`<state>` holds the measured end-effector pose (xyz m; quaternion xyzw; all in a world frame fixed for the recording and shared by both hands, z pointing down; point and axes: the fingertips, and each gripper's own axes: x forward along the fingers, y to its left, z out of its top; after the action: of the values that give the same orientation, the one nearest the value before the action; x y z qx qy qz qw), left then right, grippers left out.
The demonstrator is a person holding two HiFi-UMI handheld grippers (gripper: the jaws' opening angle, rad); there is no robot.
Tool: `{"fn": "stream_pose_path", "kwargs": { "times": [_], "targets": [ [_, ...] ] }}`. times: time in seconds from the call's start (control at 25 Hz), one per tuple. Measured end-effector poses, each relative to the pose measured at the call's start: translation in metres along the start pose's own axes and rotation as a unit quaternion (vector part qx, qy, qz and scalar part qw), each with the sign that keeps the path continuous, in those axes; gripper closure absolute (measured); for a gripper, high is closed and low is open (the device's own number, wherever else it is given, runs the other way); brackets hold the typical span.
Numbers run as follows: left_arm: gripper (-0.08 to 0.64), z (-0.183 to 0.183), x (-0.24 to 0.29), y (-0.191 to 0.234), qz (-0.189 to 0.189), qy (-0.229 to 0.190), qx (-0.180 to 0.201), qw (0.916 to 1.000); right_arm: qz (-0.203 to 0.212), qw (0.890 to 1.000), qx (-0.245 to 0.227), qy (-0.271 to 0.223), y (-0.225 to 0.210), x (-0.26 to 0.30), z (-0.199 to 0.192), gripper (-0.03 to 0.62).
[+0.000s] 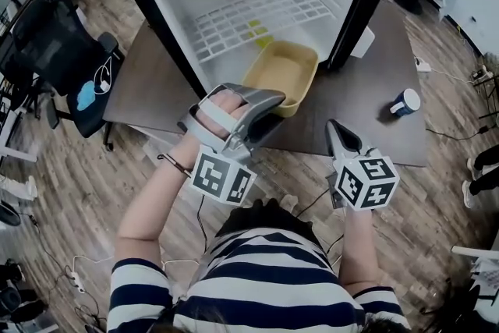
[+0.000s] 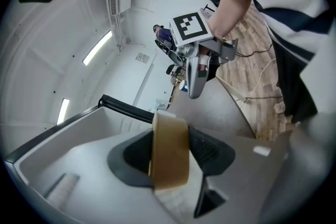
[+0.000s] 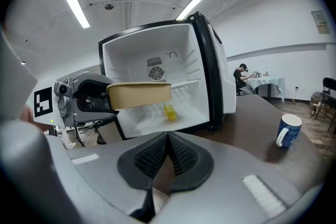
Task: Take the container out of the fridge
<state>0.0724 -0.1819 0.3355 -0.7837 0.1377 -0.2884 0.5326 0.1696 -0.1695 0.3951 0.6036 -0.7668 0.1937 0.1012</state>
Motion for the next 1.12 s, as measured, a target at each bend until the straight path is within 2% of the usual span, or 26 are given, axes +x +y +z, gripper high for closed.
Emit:
{"fn": "stream_pose_path", "kwargs": {
  "times": [0.36, 0.8, 1.12],
  "targets": [
    [0.56, -0.006, -0.001, -0.048, -0.043, -0.007, -0.016, 0.9989, -0.018, 1.0, 0.006, 0.01, -0.002, -0.003, -0.012, 0.6],
    [0.56, -0.013, -0.007, -0.084, -0.057, -0.002, -0.026, 0.9981, -0.017, 1.0, 0.008, 0.021, -0.002, 0.001, -0.026, 0.598],
    [0.56, -0.018, -0.012, -0.096, -0.064, 0.009, -0.031, 0.9974, -0.017, 1.0, 0.007, 0.022, -0.005, -0.001, -0.029, 0.598]
  ]
}}
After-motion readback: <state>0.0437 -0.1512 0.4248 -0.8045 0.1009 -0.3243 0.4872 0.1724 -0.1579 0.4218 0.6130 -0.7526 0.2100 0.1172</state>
